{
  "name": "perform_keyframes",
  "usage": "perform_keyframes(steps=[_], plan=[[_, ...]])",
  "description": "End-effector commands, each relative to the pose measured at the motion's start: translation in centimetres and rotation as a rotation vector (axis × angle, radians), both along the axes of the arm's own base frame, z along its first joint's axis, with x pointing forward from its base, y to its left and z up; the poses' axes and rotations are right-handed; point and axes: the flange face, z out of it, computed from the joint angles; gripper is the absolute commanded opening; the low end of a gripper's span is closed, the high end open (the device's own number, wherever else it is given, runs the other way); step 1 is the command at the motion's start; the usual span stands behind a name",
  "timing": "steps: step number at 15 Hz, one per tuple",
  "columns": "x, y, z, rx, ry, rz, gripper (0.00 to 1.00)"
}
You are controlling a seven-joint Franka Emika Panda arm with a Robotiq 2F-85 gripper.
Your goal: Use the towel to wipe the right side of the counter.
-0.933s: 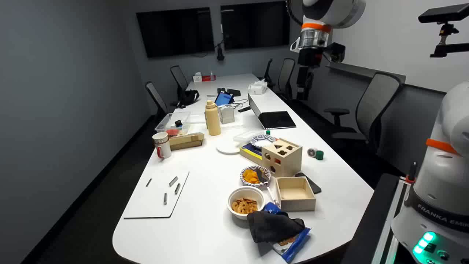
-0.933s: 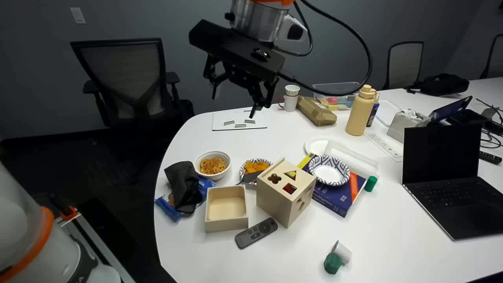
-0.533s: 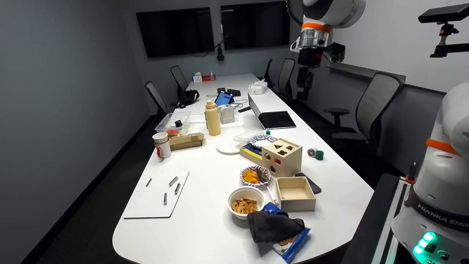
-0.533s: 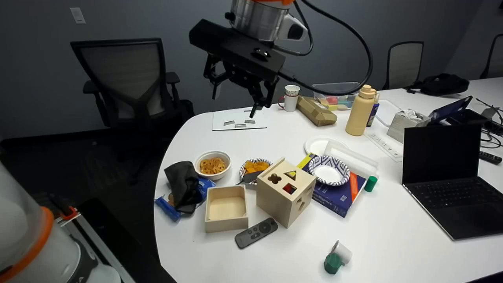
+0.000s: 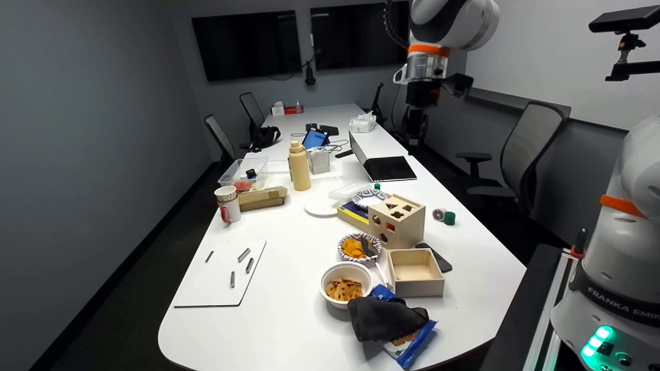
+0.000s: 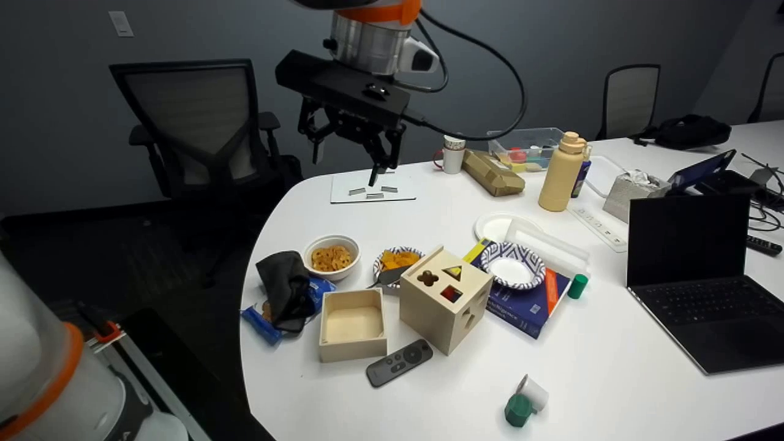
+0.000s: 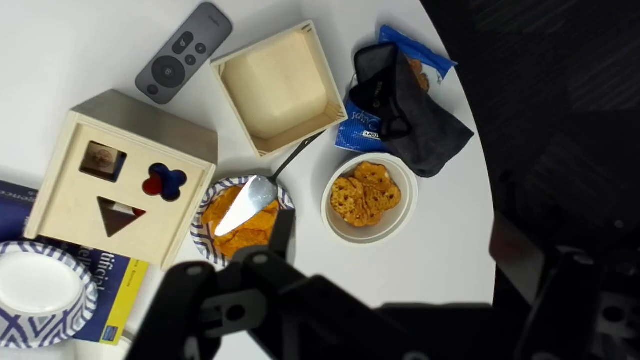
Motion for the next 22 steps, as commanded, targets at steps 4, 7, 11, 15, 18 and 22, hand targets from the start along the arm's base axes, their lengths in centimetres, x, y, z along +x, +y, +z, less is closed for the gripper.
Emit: perform_keyframes(steps=[4, 7, 11, 15, 18, 22], plan=[[0.5, 11.6, -6.9, -0.079, -0.075, 0.04, 1.0], [-0.1, 16.3, -11.3, -0.068, -0.09, 0.047, 1.0], [-1.4, 20.7, -16.9, -0.068, -0.078, 0.042, 1.0], [-2.3, 22.6, -22.4, -0.097, -0.04, 0.017, 1.0], [-2.8, 22.9, -26.1, -0.119, 0.004, 0.02, 1.0], [-2.6, 23.0, -29.5, -0.139, 0.027, 0.016, 1.0]])
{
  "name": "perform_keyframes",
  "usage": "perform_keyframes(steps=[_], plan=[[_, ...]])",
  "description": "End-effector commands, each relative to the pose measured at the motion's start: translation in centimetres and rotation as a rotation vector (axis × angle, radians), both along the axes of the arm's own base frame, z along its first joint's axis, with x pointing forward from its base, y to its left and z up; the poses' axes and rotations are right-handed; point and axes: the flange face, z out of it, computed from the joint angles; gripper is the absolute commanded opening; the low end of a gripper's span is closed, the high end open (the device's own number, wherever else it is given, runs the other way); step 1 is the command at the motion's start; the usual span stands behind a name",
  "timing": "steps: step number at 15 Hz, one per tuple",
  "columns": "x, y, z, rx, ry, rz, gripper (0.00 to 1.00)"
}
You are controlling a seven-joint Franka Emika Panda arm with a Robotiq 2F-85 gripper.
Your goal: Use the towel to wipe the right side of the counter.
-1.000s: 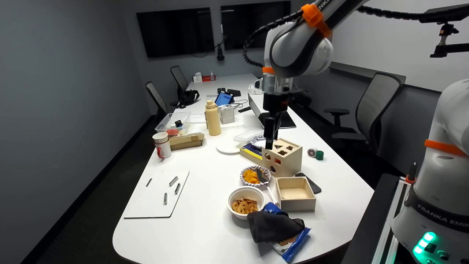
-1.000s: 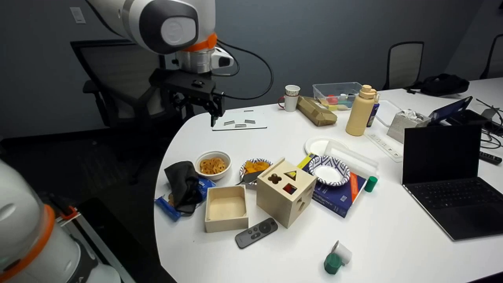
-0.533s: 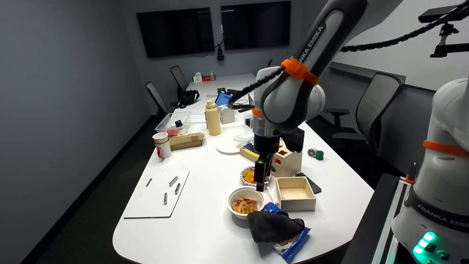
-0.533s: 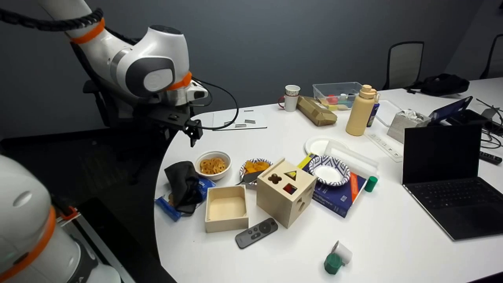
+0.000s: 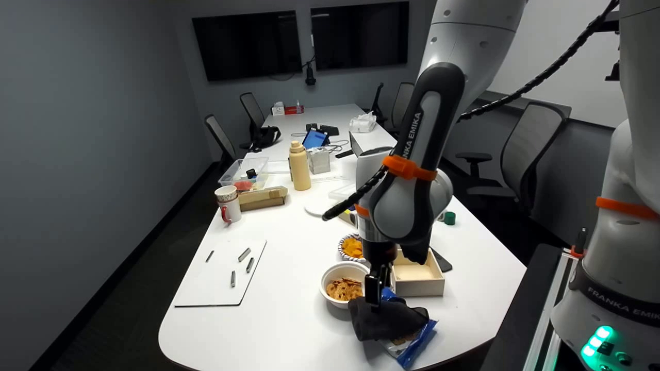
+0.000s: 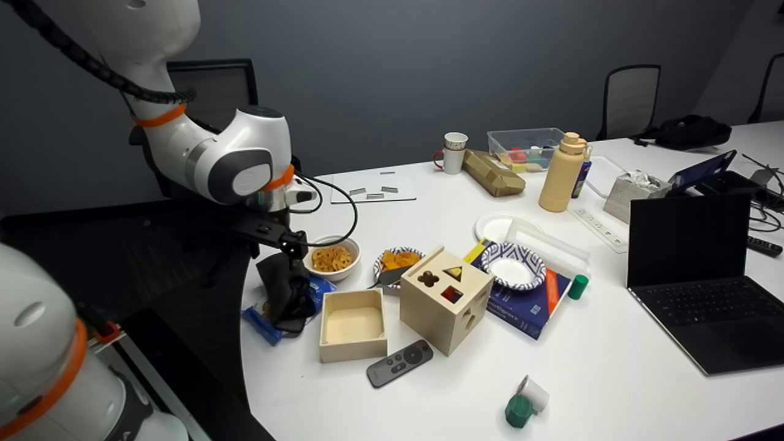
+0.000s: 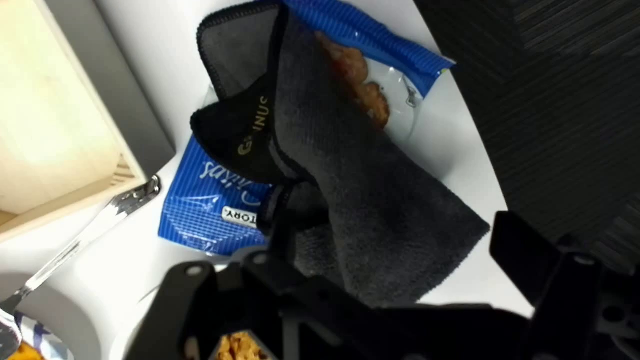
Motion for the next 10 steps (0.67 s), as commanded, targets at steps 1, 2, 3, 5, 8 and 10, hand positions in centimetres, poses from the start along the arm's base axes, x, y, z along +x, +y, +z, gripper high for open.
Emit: perform_keyframes(steps=[1, 2, 3, 5, 8, 10], plan=[[1.1, 0.4, -2.8, -0.008, 0.004, -0.014, 1.0], [1.3, 0.3, -3.4, -0.012, 0.007, -0.017, 1.0], [1.6, 0.3, -4.0, -0.013, 0.008, -0.017, 1.0], [2.2, 0.4, -4.9, -0.016, 0.015, -0.018, 1.0], [2.6, 0.6, -5.4, -0.025, 0.026, -0.007, 0.66], [2.8, 0.7, -5.4, -0.029, 0.034, 0.001, 0.48]])
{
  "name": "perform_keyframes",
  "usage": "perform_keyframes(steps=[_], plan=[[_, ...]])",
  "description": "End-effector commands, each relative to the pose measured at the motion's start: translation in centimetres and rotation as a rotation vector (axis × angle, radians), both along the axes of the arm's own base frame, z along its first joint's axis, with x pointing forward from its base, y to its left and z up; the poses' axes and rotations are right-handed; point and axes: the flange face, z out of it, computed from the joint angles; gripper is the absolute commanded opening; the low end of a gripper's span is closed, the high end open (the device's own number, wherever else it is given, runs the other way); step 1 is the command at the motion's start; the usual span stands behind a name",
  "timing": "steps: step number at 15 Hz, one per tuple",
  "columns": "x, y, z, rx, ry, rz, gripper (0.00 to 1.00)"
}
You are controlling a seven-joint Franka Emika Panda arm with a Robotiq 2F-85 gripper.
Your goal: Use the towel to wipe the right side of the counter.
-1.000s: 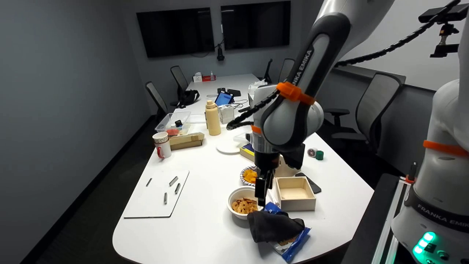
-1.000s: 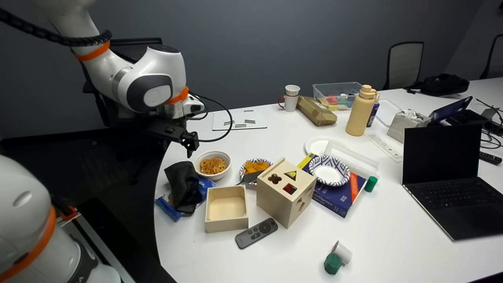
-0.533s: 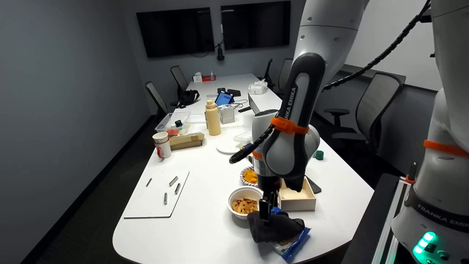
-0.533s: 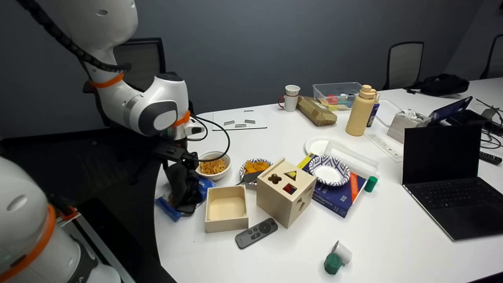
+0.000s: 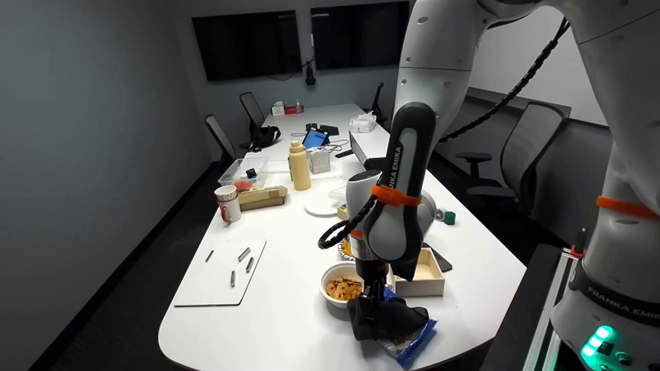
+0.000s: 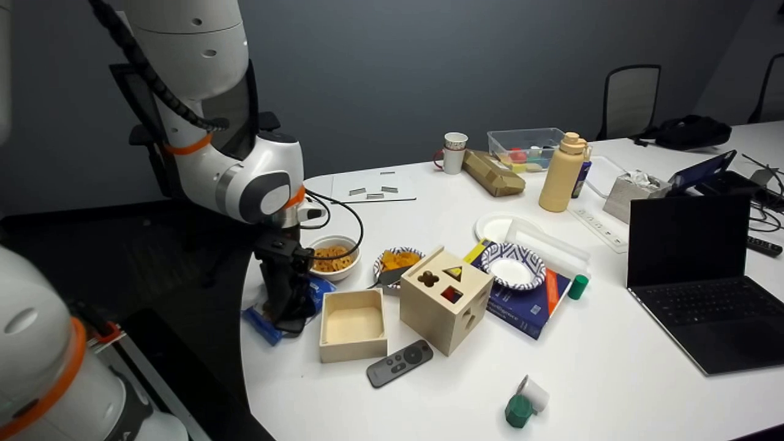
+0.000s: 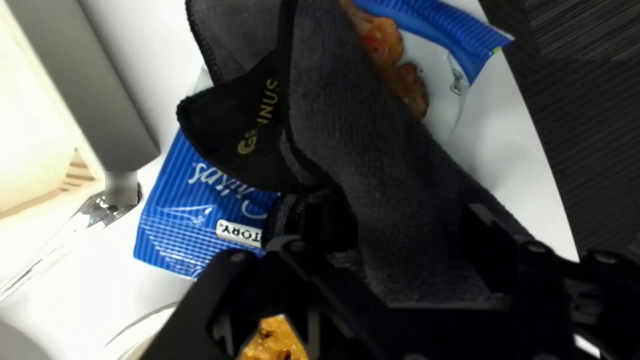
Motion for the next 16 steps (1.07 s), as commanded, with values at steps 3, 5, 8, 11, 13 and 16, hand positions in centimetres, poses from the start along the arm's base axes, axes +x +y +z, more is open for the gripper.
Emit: perform_keyframes(steps=[3, 5, 8, 11, 13, 16], plan=[[1.1, 0.4, 0.1, -0.021, 0.02, 0.016, 0.26], [1.4, 0.4, 0.1, -0.022, 0.035, 0.021, 0.1], [1.9, 1.0, 0.9, 0.017, 0.072, 0.031, 0.0], [2.2, 1.5, 3.7, 0.018, 0.103, 0.006, 0.02], [2.0, 1.5, 6.9, -0.019, 0.126, -0.015, 0.02], [2.3, 0.2, 12.1, -0.094, 0.128, -0.126, 0.02]])
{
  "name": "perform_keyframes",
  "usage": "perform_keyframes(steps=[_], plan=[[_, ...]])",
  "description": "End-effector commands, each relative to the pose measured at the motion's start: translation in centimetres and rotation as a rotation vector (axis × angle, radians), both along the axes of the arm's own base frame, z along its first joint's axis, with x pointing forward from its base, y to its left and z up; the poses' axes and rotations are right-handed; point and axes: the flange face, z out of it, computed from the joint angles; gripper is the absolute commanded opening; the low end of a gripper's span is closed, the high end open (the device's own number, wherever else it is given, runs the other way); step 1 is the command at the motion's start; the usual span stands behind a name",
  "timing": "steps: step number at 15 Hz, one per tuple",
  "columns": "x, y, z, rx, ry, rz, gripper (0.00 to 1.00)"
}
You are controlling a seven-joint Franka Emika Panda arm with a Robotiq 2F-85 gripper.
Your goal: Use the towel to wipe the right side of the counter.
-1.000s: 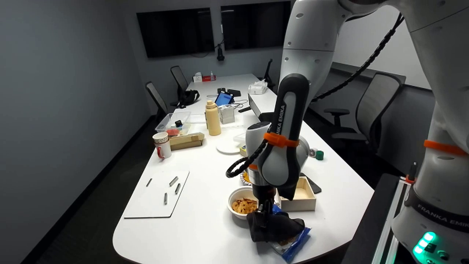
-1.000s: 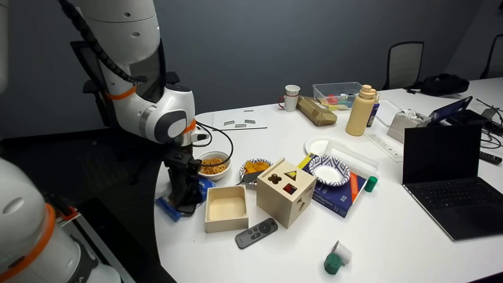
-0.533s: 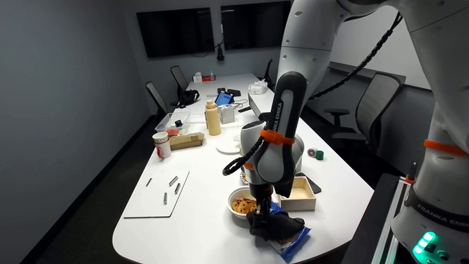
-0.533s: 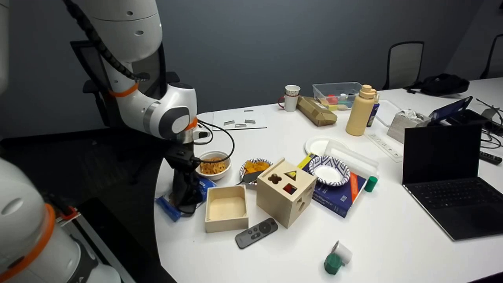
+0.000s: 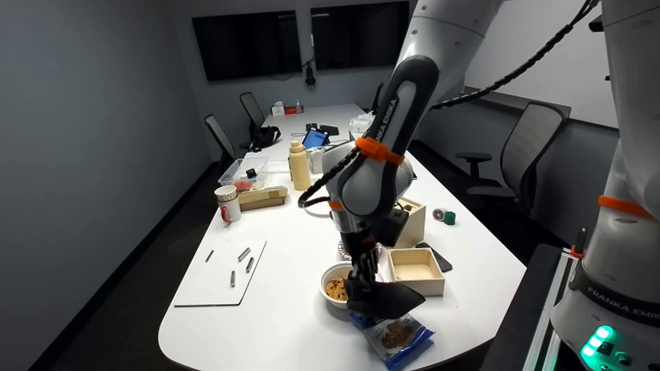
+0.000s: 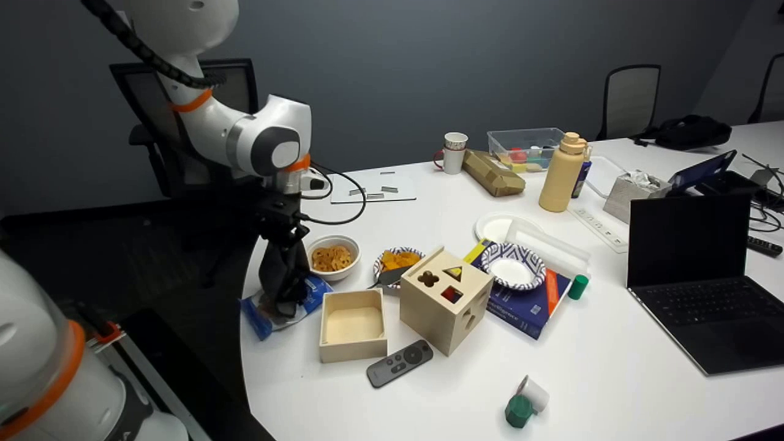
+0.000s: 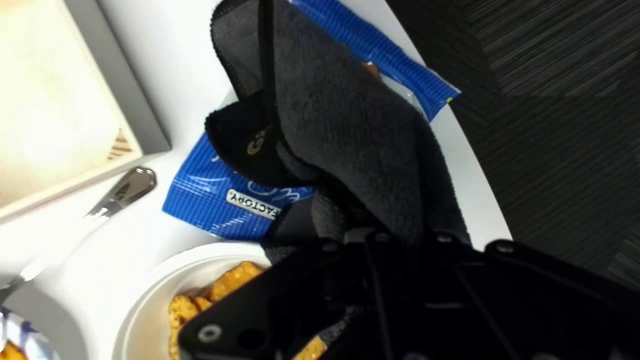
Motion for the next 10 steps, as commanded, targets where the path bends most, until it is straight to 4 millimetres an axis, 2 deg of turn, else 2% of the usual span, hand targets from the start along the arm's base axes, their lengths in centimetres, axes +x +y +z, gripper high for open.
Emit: perform_keyframes(steps=[1, 4, 6, 10], plan=[[0.0, -1.6, 7.2, -0.076, -0.008, -0.158, 0.02], [1.0, -4.9, 10.2, -0.16, -0.043, -0.3, 0.02], [1.5, -8.0, 10.7, -0.208, -0.081, -0.386, 0.02], [1.1, -15.3, 9.3, -0.284, -0.131, -0.574, 0.02]])
